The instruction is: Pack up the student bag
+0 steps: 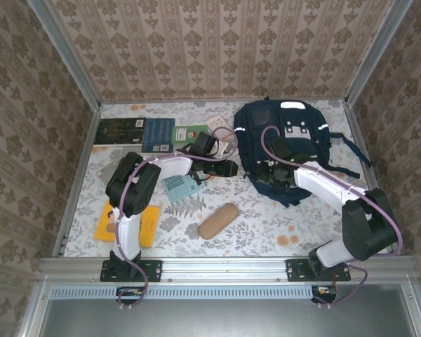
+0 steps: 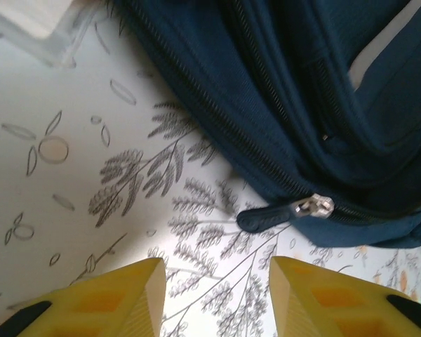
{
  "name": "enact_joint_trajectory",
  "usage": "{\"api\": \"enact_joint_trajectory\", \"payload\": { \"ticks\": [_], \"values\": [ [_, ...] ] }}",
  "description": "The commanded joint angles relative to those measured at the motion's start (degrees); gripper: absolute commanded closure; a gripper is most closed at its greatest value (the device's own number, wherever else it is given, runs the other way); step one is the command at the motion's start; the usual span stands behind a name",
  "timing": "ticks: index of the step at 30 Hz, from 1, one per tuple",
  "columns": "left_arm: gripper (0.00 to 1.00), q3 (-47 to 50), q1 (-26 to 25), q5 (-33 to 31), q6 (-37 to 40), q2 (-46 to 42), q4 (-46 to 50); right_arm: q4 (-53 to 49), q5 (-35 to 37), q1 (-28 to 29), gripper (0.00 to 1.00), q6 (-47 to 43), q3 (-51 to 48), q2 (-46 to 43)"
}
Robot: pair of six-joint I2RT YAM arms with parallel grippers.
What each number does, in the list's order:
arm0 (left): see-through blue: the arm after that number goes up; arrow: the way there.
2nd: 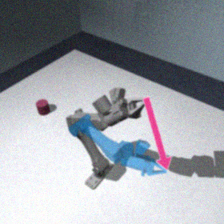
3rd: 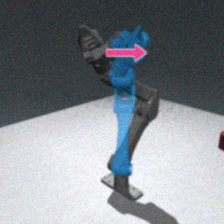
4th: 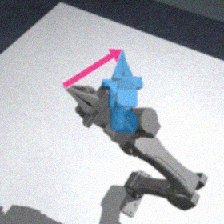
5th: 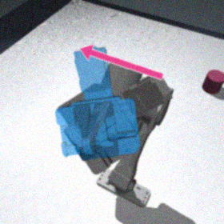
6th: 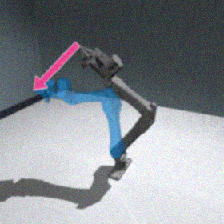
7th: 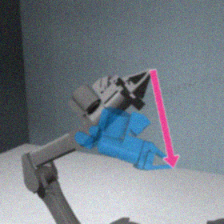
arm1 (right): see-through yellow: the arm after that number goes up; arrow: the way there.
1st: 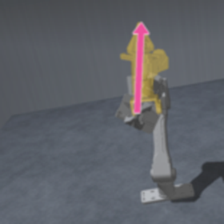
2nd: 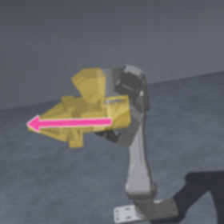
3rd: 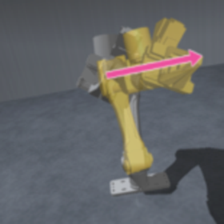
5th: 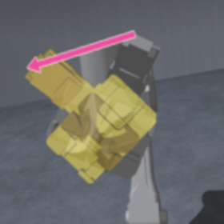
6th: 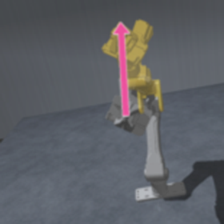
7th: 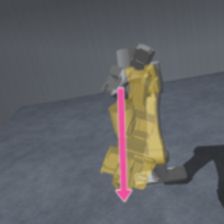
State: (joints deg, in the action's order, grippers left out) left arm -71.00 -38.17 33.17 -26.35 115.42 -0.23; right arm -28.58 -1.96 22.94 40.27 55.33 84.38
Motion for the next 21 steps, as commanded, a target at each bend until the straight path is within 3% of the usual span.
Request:
{"api": "enact_joint_trajectory", "payload": {
  "ticks": [1, 9, 15, 21],
  "values": [
    [0.57, 0.74, 0.12, 2.29, -3.87, 0.84, -6.27, -1.48, -2.09, 0.31, 0.91, -1.29, 3.86, 2.58],
    [0.55, 0.80, -0.50, 3.31, -7.08, 3.80, -10.52, -0.83, -2.90, 0.27, 0.94, -0.87, 7.20, 9.36],
    [0.53, 0.82, -1.23, 6.50, -9.78, 6.08, -14.17, -4.46, 3.15, -1.01, 0.95, 0.81, 6.74, 9.76],
    [0.52, 1.08, -2.21, 7.38, -11.45, 7.18, -16.31, -2.75, 1.60, -2.27, 0.94, 0.99, 4.39, 9.68]
  ]
}}
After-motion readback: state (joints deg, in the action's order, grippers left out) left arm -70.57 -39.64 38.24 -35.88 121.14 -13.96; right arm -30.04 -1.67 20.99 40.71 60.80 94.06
